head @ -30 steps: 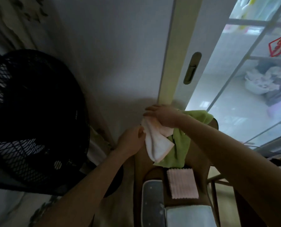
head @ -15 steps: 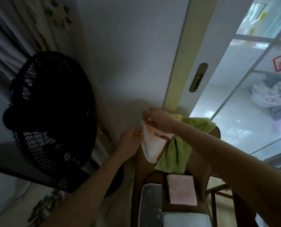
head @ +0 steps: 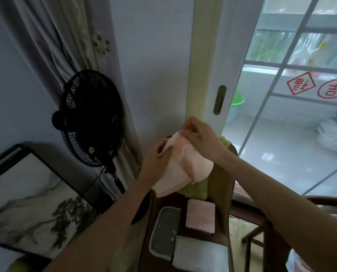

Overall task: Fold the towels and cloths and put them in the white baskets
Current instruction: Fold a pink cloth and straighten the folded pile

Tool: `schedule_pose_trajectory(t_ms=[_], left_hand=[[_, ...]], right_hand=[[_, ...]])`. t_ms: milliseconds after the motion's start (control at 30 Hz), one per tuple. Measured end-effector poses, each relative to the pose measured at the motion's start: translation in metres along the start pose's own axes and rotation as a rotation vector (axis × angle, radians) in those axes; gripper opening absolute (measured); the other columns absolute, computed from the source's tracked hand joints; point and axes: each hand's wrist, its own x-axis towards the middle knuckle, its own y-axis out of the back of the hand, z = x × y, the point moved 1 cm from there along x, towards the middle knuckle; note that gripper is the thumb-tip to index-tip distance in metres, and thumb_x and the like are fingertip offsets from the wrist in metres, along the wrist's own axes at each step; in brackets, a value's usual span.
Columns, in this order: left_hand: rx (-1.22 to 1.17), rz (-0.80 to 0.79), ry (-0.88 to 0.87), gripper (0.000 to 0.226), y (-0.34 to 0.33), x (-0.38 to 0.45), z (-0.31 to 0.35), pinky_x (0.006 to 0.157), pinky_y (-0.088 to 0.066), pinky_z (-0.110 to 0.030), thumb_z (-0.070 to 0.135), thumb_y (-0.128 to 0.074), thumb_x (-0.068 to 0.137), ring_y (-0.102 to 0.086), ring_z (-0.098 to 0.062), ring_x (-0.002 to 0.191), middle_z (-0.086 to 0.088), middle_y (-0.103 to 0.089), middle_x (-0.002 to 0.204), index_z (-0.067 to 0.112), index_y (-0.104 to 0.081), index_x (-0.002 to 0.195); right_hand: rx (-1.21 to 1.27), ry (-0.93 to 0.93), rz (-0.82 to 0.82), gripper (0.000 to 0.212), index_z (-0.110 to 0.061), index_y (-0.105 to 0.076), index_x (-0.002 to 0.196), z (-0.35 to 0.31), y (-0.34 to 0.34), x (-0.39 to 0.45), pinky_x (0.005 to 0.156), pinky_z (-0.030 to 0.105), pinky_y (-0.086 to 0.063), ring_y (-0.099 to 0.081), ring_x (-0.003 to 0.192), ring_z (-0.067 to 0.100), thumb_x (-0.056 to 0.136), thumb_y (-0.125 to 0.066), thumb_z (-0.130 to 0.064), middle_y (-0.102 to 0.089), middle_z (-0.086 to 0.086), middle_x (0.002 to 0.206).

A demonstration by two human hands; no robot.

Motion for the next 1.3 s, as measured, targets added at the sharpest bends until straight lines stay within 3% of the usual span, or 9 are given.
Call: schedule_pose_trajectory(t_ms=[67, 167, 367, 500, 667, 833, 933, 1033, 1300], left_hand=[[-0.027, -0.026, 0.016, 0.016, 0.000, -0.017, 0.012, 0.066, -0.042, -0.004, 0.009, -0.053, 0.096, -0.056, 0.016, 0.077, 0.019, -0.060, 0.090, 0.016, -0.062, 0.108], [0.010, -0.169, 0.062, 0.014, -0.003, -0.035, 0.018, 0.072, -0.046, -0.010, 0.016, -0.060, 0.093, -0.059, 0.010, 0.084, 0.015, -0.065, 0.096, 0.026, -0.063, 0.102], [0.045, -0.459, 0.131, 0.008, -0.021, -0.070, 0.019, 0.061, -0.044, -0.014, 0.027, -0.069, 0.088, -0.058, 0.000, 0.067, 0.010, -0.065, 0.074, 0.021, -0.071, 0.082], [0.060, -0.569, 0.255, 0.020, -0.020, -0.087, 0.007, 0.064, -0.041, -0.016, 0.031, -0.065, 0.091, -0.055, 0.000, 0.066, 0.005, -0.063, 0.074, 0.013, -0.073, 0.084], [0.152, -0.686, 0.202, 0.006, -0.019, -0.105, 0.000, 0.067, -0.045, -0.019, 0.024, -0.065, 0.091, -0.060, -0.006, 0.078, 0.005, -0.064, 0.086, 0.019, -0.066, 0.093], [0.210, -0.581, 0.206, 0.021, 0.007, -0.110, -0.017, 0.081, -0.054, -0.032, 0.012, -0.062, 0.087, -0.062, -0.015, 0.096, 0.000, -0.063, 0.103, 0.019, -0.060, 0.107], [0.129, -0.437, 0.276, 0.011, 0.015, -0.112, -0.020, 0.075, -0.049, -0.027, 0.016, -0.059, 0.092, -0.061, -0.012, 0.091, 0.001, -0.065, 0.096, 0.018, -0.066, 0.100], [0.142, -0.356, 0.367, 0.017, 0.019, -0.115, -0.029, 0.068, -0.041, -0.020, 0.019, -0.054, 0.096, -0.057, -0.007, 0.086, 0.002, -0.065, 0.094, 0.016, -0.070, 0.100], [0.329, -0.161, 0.589, 0.033, 0.032, -0.115, -0.064, 0.064, -0.039, -0.031, 0.024, -0.045, 0.100, -0.057, -0.028, 0.094, -0.018, -0.064, 0.114, 0.002, -0.063, 0.117]], right_hand=[[0.017, -0.052, -0.004, 0.017, -0.008, -0.054, 0.087, 0.004, 0.009, -0.026, 0.062, 0.020, -0.036, -0.046, 0.064, 0.004, 0.097, -0.056, -0.021, -0.055, 0.000, 0.073], [0.048, -0.134, -0.012, 0.013, -0.013, -0.052, 0.083, 0.016, 0.020, -0.069, 0.060, 0.014, -0.034, -0.044, 0.062, -0.003, 0.094, -0.059, -0.014, -0.049, -0.007, 0.070], [0.021, -0.201, -0.194, 0.014, -0.016, -0.059, 0.079, 0.020, 0.028, -0.134, 0.062, 0.012, -0.038, -0.050, 0.066, -0.004, 0.089, -0.067, -0.019, -0.056, -0.014, 0.071], [-0.050, -0.218, -0.399, 0.030, -0.030, -0.056, 0.061, 0.026, 0.029, -0.158, 0.057, 0.016, -0.037, -0.047, 0.059, 0.000, 0.088, -0.070, -0.027, -0.053, -0.013, 0.062], [-0.112, -0.242, -0.360, 0.045, -0.031, -0.049, 0.051, 0.034, 0.010, -0.173, 0.056, 0.017, -0.034, -0.042, 0.050, 0.002, 0.095, -0.061, -0.025, -0.044, -0.013, 0.051], [-0.109, -0.359, -0.298, 0.051, -0.030, -0.048, 0.046, 0.034, -0.006, -0.183, 0.070, 0.029, -0.029, -0.040, 0.049, 0.002, 0.096, -0.057, -0.036, -0.042, -0.015, 0.046], [-0.058, -0.383, -0.225, 0.054, -0.022, -0.042, 0.045, 0.023, -0.011, -0.186, 0.056, 0.026, -0.029, -0.032, 0.046, 0.006, 0.096, -0.059, -0.028, -0.035, -0.010, 0.046], [-0.070, -0.395, -0.207, 0.051, -0.010, -0.040, 0.052, 0.016, -0.014, -0.189, 0.055, 0.029, -0.028, -0.030, 0.050, 0.010, 0.094, -0.061, -0.028, -0.034, -0.001, 0.053], [-0.293, -0.560, -0.291, 0.049, -0.016, -0.041, 0.051, 0.026, -0.028, -0.213, 0.056, 0.031, -0.028, -0.036, 0.056, 0.016, 0.091, -0.062, -0.033, -0.038, -0.002, 0.052]])
